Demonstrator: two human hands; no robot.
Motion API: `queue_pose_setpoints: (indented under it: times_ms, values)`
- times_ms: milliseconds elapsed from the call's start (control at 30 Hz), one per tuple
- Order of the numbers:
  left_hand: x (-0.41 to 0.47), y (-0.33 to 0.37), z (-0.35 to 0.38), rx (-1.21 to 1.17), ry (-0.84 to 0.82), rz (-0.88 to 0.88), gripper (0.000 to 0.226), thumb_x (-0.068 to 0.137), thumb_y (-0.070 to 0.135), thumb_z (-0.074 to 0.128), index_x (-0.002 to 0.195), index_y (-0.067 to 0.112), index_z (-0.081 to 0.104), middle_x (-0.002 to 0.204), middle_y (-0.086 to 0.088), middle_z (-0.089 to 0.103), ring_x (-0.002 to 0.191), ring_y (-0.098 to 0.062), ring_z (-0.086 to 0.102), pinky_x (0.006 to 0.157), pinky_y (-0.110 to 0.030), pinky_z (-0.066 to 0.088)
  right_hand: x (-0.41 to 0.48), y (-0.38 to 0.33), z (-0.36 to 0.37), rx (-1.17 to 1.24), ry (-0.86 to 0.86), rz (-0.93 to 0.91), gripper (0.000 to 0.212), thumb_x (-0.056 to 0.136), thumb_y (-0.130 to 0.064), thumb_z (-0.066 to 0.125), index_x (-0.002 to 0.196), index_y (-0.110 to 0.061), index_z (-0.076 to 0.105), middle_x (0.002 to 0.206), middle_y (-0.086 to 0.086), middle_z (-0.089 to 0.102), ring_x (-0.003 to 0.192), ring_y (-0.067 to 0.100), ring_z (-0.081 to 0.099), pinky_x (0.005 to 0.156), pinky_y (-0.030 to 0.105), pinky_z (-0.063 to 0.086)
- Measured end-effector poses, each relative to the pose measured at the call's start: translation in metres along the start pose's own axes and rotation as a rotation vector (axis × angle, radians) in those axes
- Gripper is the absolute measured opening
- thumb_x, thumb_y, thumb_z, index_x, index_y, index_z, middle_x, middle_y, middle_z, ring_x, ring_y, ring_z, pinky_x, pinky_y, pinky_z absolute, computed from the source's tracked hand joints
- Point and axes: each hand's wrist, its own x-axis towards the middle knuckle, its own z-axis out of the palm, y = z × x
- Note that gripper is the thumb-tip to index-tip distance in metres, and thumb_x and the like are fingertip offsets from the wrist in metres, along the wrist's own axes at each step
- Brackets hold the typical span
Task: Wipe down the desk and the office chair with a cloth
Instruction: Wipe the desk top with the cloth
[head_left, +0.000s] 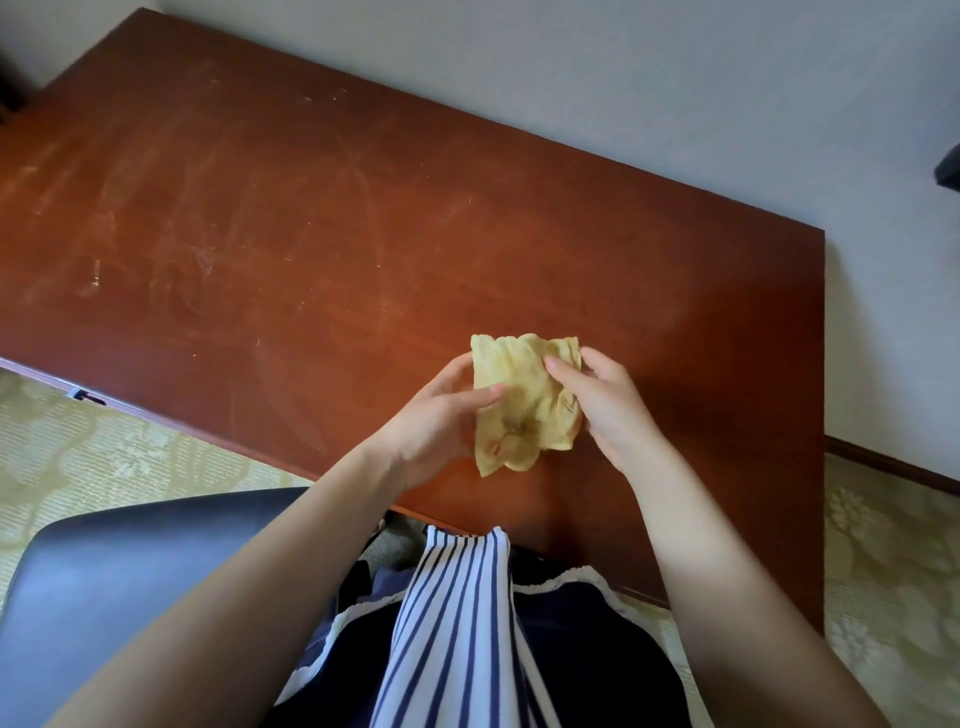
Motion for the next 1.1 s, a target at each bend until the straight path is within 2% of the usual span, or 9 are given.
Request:
queue_pose_setpoints:
  times_ms: [133,233,333,400,500,667,800,933,1100]
  values:
    - [0.006,-0.001,-0.003,0.008,0.046,0.044,0.042,0.093,0.006,0.053,0.129,0.028,0.05,0.1,-0.006,0.069,0.082,-0.02,0.068,0.058,-0.034,0.054,-0.002,0.015,0.0,0.201,-0.122,0.125,0.03,0.088,-0.028,0.064,0.115,-0.014,0.063,0.109,0.002,0.07,0.103,0.017,0.066,0.091,0.041,0.052]
    - [0.012,0.003,-0.001,-0.073,-0.072,0.034,0.046,0.094,0.005,0.047,0.134,0.028,0.046,0.104,-0.01,0.066,0.085,-0.023,0.065,0.062,-0.037,0.055,0.003,0.024,0.0,0.273,-0.154,0.203,0.052,0.079,-0.042,0.066,0.122,-0.014,0.059,0.115,0.004,0.068,0.112,0.02,0.061,0.094,0.039,0.049]
    - [0.02,0.005,0.005,-0.136,-0.162,-0.015,0.045,0.094,0.006,0.047,0.133,0.028,0.047,0.107,-0.01,0.066,0.092,-0.025,0.066,0.067,-0.041,0.056,0.006,0.033,-0.001,0.473,-0.29,0.391,0.055,0.082,-0.048,0.06,0.126,-0.016,0.058,0.124,0.008,0.063,0.116,0.022,0.059,0.097,0.038,0.046]
    - [0.028,0.007,0.01,-0.06,-0.088,-0.038,0.04,0.097,0.005,0.045,0.128,0.028,0.051,0.105,-0.009,0.068,0.09,-0.023,0.068,0.063,-0.04,0.056,0.013,0.037,-0.01,0.624,-0.264,0.489,0.051,0.08,-0.041,0.065,0.124,-0.014,0.061,0.122,0.011,0.064,0.113,0.026,0.061,0.096,0.043,0.047]
    - [0.041,0.011,0.01,0.234,0.165,-0.009,0.036,0.097,0.009,0.05,0.128,0.028,0.053,0.113,-0.006,0.065,0.093,-0.018,0.066,0.059,-0.028,0.054,0.029,0.03,-0.027,0.605,-0.098,0.432,0.038,0.08,-0.015,0.067,0.117,-0.01,0.063,0.112,0.014,0.068,0.104,0.027,0.065,0.091,0.046,0.05]
    - [0.058,0.018,0.003,0.403,0.349,-0.004,0.03,0.097,0.011,0.051,0.123,0.026,0.054,0.122,0.0,0.059,0.106,-0.017,0.059,0.088,-0.038,0.051,0.058,-0.001,-0.052,0.213,0.289,0.051,0.026,0.081,-0.006,0.069,0.106,-0.014,0.065,0.1,0.001,0.071,0.095,0.016,0.067,0.081,0.032,0.053]
    - [0.075,0.028,0.001,0.527,0.442,0.055,0.027,0.094,0.01,0.053,0.117,0.023,0.058,0.115,0.002,0.059,0.099,-0.014,0.059,0.078,-0.024,0.047,0.088,-0.016,-0.053,-0.567,0.59,-0.455,0.028,0.078,-0.012,0.072,0.103,-0.013,0.059,0.098,-0.003,0.064,0.084,0.006,0.054,0.078,0.015,0.04]
    - [0.087,0.028,-0.002,0.698,0.524,0.105,0.028,0.093,0.009,0.054,0.118,0.019,0.059,0.114,0.002,0.061,0.095,-0.011,0.058,0.072,-0.018,0.045,0.093,0.014,-0.028,-1.026,0.445,-0.706,0.033,0.065,0.001,0.078,0.093,-0.008,0.063,0.085,0.004,0.068,0.078,0.024,0.062,0.079,0.036,0.047]
    - [0.09,0.014,-0.014,1.257,0.47,0.172,0.041,0.089,0.012,0.057,0.13,0.014,0.052,0.13,-0.007,0.051,0.117,-0.024,0.044,0.098,-0.032,0.037,0.078,0.052,-0.015,-1.191,0.292,-0.738,0.045,0.059,-0.006,0.078,0.101,-0.012,0.063,0.081,-0.001,0.064,0.076,0.02,0.062,0.081,0.035,0.036]
